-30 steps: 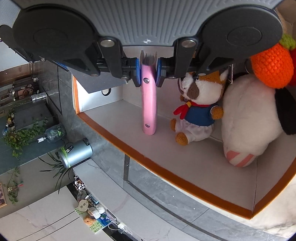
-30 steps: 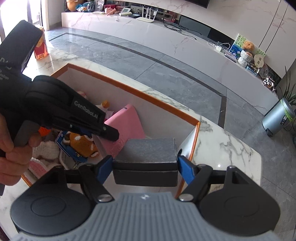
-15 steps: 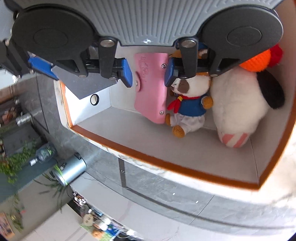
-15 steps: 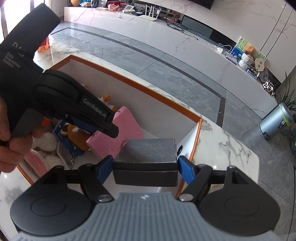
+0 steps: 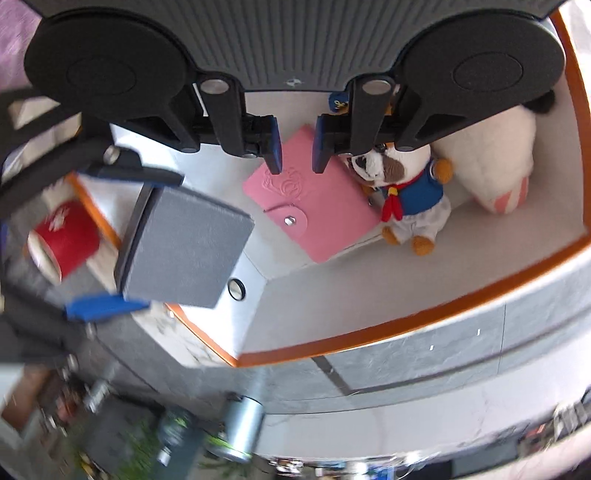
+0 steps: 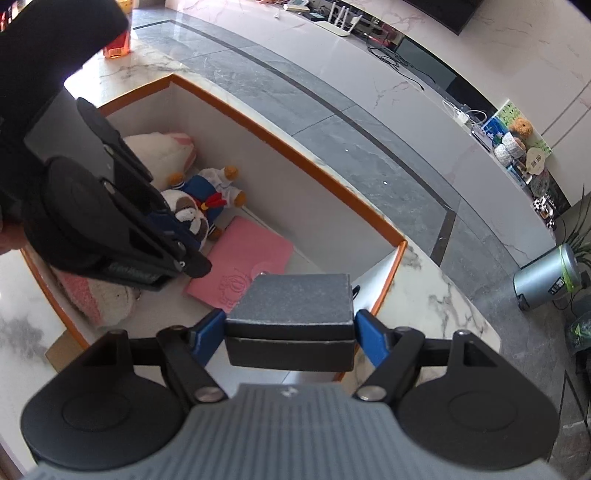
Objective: Organize objects
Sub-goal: 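Release the pink wallet into the orange box with the left gripper, then lower the dark grey box beside the pink wallet and open the right gripper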
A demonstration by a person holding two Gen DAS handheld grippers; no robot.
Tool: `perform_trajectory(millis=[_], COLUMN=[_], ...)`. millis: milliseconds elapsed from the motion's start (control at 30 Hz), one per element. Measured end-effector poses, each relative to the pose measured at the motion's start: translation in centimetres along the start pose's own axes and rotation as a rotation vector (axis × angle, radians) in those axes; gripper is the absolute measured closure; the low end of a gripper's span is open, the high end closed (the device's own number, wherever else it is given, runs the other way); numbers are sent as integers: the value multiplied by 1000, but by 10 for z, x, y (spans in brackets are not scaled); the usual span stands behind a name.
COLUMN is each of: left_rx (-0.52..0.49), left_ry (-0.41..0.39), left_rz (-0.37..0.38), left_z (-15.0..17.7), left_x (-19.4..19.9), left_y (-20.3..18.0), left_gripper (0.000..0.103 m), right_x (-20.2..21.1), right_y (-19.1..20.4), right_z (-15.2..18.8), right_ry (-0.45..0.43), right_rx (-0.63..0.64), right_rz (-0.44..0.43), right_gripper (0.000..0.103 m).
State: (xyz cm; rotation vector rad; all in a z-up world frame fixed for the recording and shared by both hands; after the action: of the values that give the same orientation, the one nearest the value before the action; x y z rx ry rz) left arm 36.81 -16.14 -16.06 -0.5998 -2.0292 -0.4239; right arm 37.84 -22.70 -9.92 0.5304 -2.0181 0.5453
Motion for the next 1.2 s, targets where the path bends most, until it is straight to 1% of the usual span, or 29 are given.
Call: perform_trajectory(millis=[33,100,167,233,267,367,400,467,500,567,633,733,833,900,933,967,1033,1133,1200], left_rx=[-43,-119,-188,-253,-281,-320,-326,-327,-320,-298,-279,-253,-225,-214,-210,-202,-176,-137,-119], left_ry=[-1,-3,-7,-6,0,34,33,71,93,109,103,97,92,87,85,85,87,93,96], left_rz=[-16,-31,-10,22,30,6,-5,-66,-73,-67,-75,-70,-60,-56,-54,-50,-40,-20,-5], left_z=[1,1,-1,0,1,0,0,1,3,6,7,10,13,14,14,14,15,16,18], left_x=[0,-3,-5,-11,-16,-31,-33,-41,-45,-46,-44,-41,-37,-36,-35,-35,-34,-32,-31], left_y=[-4,-12,-22,-34,-38,-43,-43,-37,-35,-30,-26,-21,-19,-18,-18,-17,-13,-8,-6], left_gripper=[72,67,63,53,52,53,53,53,53,56,66,71,73,74,75,76,81,85,86], right_x=[2,6,8,11,11,13,14,11,11,9,6,1,-4,-8,-12,-12,-15,-19,-21], right_y=[0,2,2,2,2,1,1,4,4,6,7,6,3,2,-2,-2,-11,-19,-23], right_z=[-1,-1,-1,-2,-2,-1,0,1,1,2,3,2,-1,-4,-11,-11,-18,-29,-32], right_ry=[4,9,22,37,37,46,48,60,60,70,84,102,119,124,117,117,84,18,-24], right_rx=[19,57,86,115,115,138,139,168,168,192,215,249,262,247,192,192,96,-55,-154], right_rz=[3,16,24,19,19,12,7,-5,-5,-7,-15,-28,-30,-4,33,33,52,50,39], right_gripper=[26,26,26,26,26,26,26,26,26,26,26,26,26,26,26,26,26,26,26])
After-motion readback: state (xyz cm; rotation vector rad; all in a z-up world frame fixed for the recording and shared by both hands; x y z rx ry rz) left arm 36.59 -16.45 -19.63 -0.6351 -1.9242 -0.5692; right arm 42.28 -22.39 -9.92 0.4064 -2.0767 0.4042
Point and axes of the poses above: each gripper's, at about its wrist camera, not at the fingertips, and x roughly against the way its jaws point, y to its left, z to its underside, the point moved 9 cm from there along -x, roughly the way its jaws point, and after that the axes turned 11 degrees about -z, right-handed, at the moved point
